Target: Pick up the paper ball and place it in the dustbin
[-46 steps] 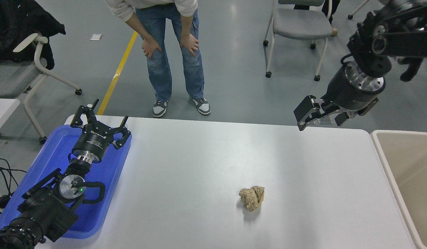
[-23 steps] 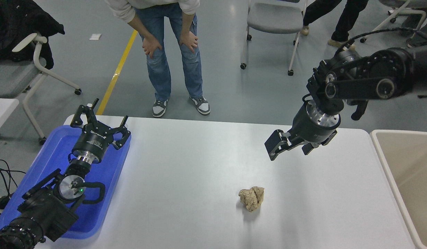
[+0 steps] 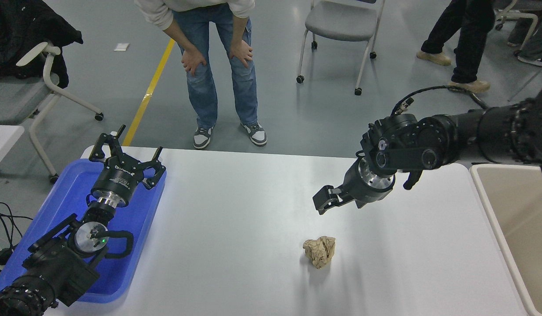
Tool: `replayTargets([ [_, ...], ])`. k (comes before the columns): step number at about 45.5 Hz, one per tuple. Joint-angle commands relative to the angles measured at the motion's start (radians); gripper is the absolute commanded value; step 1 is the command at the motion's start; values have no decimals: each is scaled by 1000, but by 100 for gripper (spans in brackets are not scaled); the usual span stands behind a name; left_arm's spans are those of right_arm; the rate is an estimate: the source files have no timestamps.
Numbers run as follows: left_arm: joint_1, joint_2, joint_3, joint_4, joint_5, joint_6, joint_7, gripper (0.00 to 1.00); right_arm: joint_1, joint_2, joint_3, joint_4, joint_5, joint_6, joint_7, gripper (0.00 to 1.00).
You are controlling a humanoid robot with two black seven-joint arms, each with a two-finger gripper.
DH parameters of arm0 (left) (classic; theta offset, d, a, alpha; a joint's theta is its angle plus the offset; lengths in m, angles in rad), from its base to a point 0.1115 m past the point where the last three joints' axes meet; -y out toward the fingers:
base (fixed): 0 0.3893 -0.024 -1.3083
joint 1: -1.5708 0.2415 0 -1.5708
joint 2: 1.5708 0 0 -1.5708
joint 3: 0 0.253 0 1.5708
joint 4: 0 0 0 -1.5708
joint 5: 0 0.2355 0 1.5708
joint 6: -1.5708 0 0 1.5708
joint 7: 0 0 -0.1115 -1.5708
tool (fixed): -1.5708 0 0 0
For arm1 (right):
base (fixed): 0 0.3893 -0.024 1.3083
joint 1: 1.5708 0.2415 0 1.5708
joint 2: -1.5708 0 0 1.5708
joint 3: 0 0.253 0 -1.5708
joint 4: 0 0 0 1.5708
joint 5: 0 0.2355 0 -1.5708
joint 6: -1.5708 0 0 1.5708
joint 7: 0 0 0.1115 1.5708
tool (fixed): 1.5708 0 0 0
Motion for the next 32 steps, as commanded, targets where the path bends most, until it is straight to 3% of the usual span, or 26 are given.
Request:
replayTargets([
  [1,0,0,0,0,0,0,0,100,-85,30,49,-18,-43,-18,0,100],
  [32,0,0,0,0,-1,0,0,100,-241,64,97,-133,-109,-84,-5,100],
])
